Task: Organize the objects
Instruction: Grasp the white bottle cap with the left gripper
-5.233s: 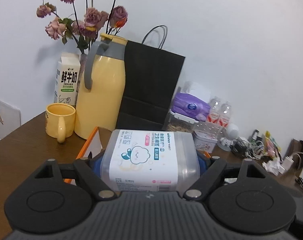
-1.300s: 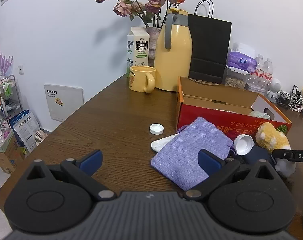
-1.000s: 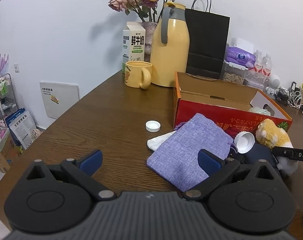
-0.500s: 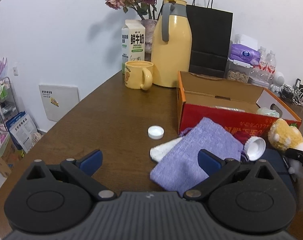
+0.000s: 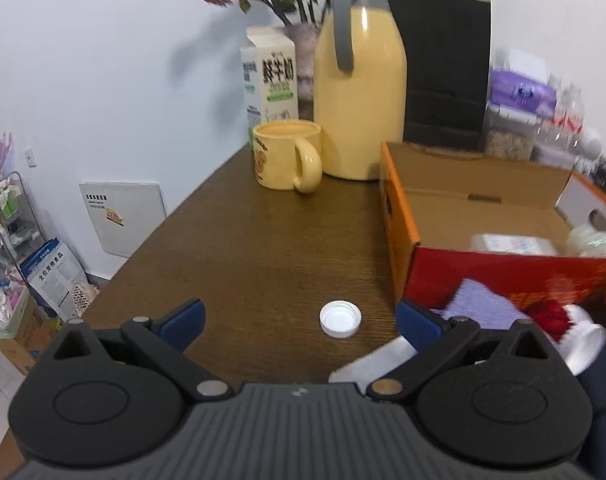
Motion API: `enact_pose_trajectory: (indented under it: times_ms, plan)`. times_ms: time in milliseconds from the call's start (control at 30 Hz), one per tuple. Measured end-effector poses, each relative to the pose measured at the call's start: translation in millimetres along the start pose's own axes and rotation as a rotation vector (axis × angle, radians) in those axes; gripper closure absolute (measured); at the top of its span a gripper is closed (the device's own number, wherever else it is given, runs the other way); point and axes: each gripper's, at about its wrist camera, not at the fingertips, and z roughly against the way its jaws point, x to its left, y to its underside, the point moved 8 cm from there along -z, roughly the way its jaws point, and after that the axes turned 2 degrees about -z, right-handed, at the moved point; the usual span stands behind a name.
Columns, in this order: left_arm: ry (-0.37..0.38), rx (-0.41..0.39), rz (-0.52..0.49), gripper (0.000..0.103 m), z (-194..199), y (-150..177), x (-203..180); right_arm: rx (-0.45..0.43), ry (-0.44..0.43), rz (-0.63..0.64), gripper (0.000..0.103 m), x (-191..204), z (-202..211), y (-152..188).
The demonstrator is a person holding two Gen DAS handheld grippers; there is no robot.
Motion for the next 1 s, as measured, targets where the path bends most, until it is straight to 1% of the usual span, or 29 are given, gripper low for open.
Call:
enact_pose_trajectory:
  times_ms: [67, 133, 167, 200, 267, 333, 400, 467, 500, 533, 567, 600, 767, 1000]
  plan:
    - [0.002, 0.037, -0.007, 0.000, -16, 0, -2, 0.002, 0.000, 0.001, 0.054, 0, 0, 1]
    - [0.016, 0.050, -0.008, 0.006, -27, -1, -6, 0.006, -0.001, 0.002, 0.054, 0, -1, 1]
    - [0.016, 0.052, -0.009, 0.013, -31, -1, -7, 0.008, -0.002, 0.003, 0.054, 1, -1, 1]
    - [0.016, 0.052, -0.009, 0.022, -34, -1, -8, 0.009, -0.003, 0.004, 0.054, 1, -1, 2]
    - [0.033, 0.065, -0.006, 0.031, -40, 1, -10, 0.012, -0.006, 0.005, 0.054, 1, -1, 2]
    - [0.050, 0.079, -0.010, 0.033, -44, 5, -11, 0.014, -0.010, 0.006, 0.054, 1, -1, 2]
    - [0.060, 0.096, -0.013, 0.042, -48, 9, -12, 0.015, -0.013, 0.007, 0.053, 3, -2, 2]
    - [0.073, 0.098, -0.008, 0.047, -50, 10, -13, 0.017, -0.017, 0.008, 0.054, 3, -2, 2]
    - [0.075, 0.094, -0.009, 0.055, -50, 10, -13, 0.017, -0.019, 0.008, 0.054, 4, -2, 2]
    - [0.079, 0.089, -0.008, 0.060, -49, 10, -13, 0.017, -0.020, 0.009, 0.054, 4, -3, 1]
    - [0.081, 0.085, -0.007, 0.070, -49, 10, -13, 0.017, -0.021, 0.009, 0.054, 4, -3, 1]
    - [0.084, 0.080, -0.009, 0.073, -49, 10, -14, 0.016, -0.022, 0.010, 0.054, 4, -3, 1]
    - [0.088, 0.065, -0.017, 0.074, -46, 10, -17, 0.010, -0.022, 0.015, 0.053, 5, -2, 1]
    - [0.051, 0.016, 0.019, 0.074, -35, 5, -9, -0.001, -0.024, 0.022, 0.054, 6, 0, 0]
